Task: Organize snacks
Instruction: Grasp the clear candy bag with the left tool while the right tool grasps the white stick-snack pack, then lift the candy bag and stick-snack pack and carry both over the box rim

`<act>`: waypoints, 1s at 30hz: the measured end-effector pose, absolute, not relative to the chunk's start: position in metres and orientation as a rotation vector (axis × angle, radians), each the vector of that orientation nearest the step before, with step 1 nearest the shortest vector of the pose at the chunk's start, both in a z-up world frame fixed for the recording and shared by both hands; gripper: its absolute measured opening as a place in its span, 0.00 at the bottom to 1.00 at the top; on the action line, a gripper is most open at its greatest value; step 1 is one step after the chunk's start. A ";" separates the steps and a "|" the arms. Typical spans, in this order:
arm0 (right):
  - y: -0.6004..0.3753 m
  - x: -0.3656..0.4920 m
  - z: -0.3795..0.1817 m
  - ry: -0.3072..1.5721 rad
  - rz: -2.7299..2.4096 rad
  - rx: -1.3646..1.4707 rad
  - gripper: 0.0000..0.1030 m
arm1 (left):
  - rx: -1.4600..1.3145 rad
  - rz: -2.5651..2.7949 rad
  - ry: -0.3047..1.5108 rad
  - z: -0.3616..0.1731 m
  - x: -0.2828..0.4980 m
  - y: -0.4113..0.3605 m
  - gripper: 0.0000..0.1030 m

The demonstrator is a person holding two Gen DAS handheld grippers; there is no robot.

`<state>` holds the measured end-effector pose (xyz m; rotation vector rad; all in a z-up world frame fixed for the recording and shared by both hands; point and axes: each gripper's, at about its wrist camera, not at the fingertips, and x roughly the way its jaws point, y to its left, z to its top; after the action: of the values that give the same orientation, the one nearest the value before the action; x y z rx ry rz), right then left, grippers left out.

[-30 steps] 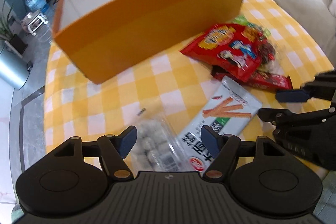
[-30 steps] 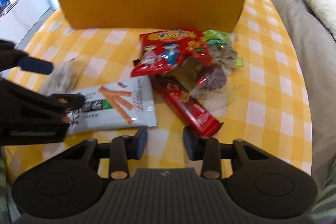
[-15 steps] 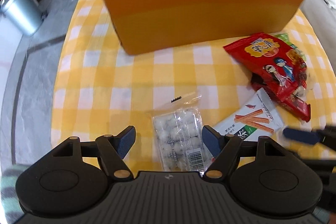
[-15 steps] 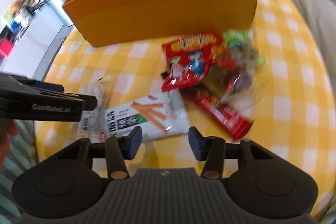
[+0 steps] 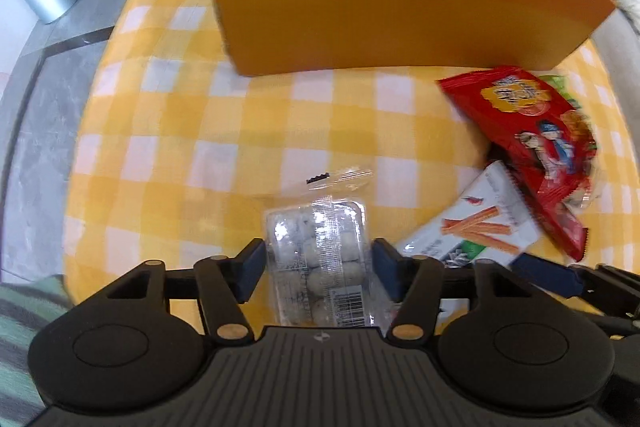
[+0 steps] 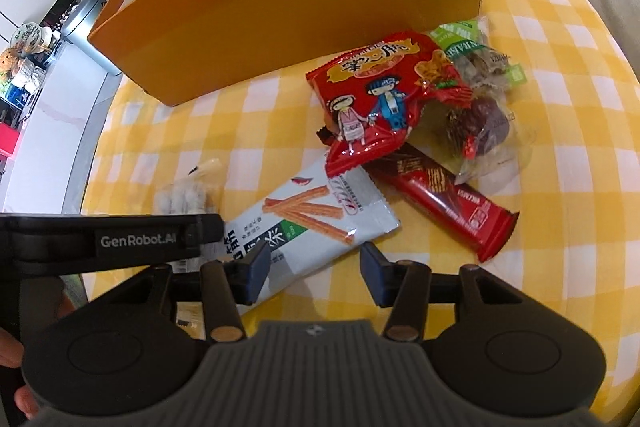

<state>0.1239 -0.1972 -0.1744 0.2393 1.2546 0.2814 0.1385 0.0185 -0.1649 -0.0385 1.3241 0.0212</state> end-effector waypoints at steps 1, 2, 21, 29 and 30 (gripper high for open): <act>-0.197 0.125 -0.174 1.254 0.273 0.246 0.48 | -0.012 0.034 1.321 -0.165 0.139 0.021 0.63; -0.195 0.126 -0.174 1.255 0.261 0.255 0.48 | 0.008 0.046 1.321 -0.165 0.140 0.024 0.62; -0.124 0.138 -0.190 1.187 0.133 0.016 0.87 | -0.024 0.177 1.320 -0.161 0.152 0.052 0.63; -0.141 0.126 -0.186 1.165 0.217 -0.080 0.67 | 0.051 0.111 1.323 -0.163 0.141 0.027 0.63; -0.146 0.123 -0.185 1.170 0.231 -0.085 0.67 | 0.048 0.096 1.326 -0.163 0.140 0.025 0.63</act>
<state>0.1235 -0.1463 -0.1850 -0.0847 1.1695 0.2312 0.1400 0.0249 -0.1632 0.0482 1.3264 0.0959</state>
